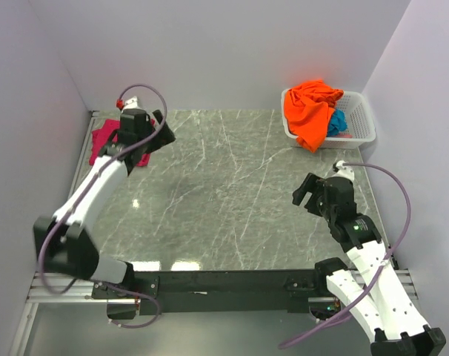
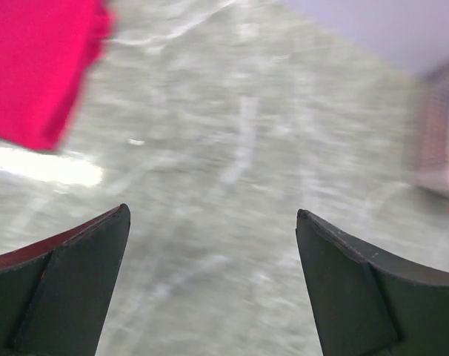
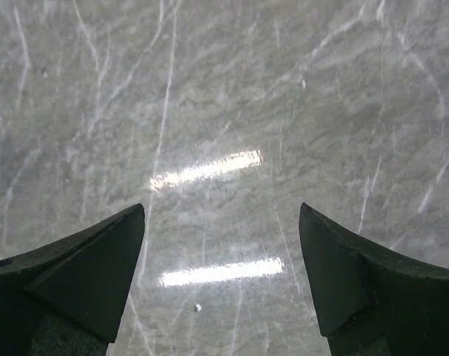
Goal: Fold and stack the t-shirts
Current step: Reset both grippers
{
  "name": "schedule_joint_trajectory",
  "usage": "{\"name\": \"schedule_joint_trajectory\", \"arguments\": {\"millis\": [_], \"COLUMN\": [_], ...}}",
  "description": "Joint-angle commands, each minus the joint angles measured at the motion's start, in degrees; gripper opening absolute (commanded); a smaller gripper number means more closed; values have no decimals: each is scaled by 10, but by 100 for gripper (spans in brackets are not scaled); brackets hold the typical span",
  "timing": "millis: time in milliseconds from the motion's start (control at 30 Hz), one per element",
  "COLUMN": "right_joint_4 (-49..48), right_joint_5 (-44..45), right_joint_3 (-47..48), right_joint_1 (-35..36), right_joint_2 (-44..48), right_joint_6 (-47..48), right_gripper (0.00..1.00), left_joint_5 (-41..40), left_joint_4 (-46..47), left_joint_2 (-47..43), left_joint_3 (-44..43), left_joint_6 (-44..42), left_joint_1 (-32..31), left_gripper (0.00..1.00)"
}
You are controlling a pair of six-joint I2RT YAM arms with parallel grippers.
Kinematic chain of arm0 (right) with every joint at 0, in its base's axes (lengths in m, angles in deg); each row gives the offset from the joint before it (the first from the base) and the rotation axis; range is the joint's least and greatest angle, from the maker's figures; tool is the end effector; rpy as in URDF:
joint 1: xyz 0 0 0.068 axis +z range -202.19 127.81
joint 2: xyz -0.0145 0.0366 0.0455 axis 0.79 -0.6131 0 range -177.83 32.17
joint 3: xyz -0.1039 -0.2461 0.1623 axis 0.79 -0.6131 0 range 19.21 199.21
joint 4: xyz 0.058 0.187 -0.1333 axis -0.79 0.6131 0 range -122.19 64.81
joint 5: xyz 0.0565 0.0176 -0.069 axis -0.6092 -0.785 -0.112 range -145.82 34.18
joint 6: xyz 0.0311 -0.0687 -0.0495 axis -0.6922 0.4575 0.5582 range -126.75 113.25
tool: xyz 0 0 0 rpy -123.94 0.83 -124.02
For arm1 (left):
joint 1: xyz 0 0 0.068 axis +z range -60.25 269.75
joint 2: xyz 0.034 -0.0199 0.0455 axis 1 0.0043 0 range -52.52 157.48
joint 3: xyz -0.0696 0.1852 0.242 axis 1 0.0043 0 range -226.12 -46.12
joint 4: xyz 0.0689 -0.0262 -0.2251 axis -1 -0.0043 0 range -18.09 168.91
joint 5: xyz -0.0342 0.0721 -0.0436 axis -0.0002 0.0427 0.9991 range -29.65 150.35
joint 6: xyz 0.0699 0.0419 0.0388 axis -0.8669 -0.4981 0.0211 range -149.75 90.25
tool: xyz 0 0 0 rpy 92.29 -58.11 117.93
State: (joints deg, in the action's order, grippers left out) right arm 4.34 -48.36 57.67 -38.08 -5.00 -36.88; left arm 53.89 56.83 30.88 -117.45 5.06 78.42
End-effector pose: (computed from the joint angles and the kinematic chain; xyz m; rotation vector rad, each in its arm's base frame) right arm 0.1188 0.0191 0.2738 0.3789 2.1622 0.2952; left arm 0.3341 -0.0577 0.3428 -0.5076 2.1227 -0.3398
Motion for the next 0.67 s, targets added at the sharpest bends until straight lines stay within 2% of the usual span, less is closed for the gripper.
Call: {"name": "schedule_joint_trajectory", "arguments": {"millis": [0,100,200,400,633], "right_joint_4": [-27,-39,-52,-68,-85], "right_joint_5": [35,37,30,8,-10], "right_joint_3": [42,43,38,29,22], "right_joint_1": [0,0,1,1,0], "right_joint_2": [2,8,11,3,1], "right_joint_6": [-8,-3,2,8,0], "right_gripper": [91,91,92,92,93], "left_joint_5": [-73,-87,-123,-109,-108], "left_joint_4": [-3,24,-2,-32,-38], "left_joint_2": [-88,-162,-209,-279,-328], "left_joint_3": [61,129,169,225,233], "left_joint_6": [76,109,145,163,165], "left_joint_1": [-53,-65,-65,-65,-65], "left_gripper": [99,99,99,99,99]}}
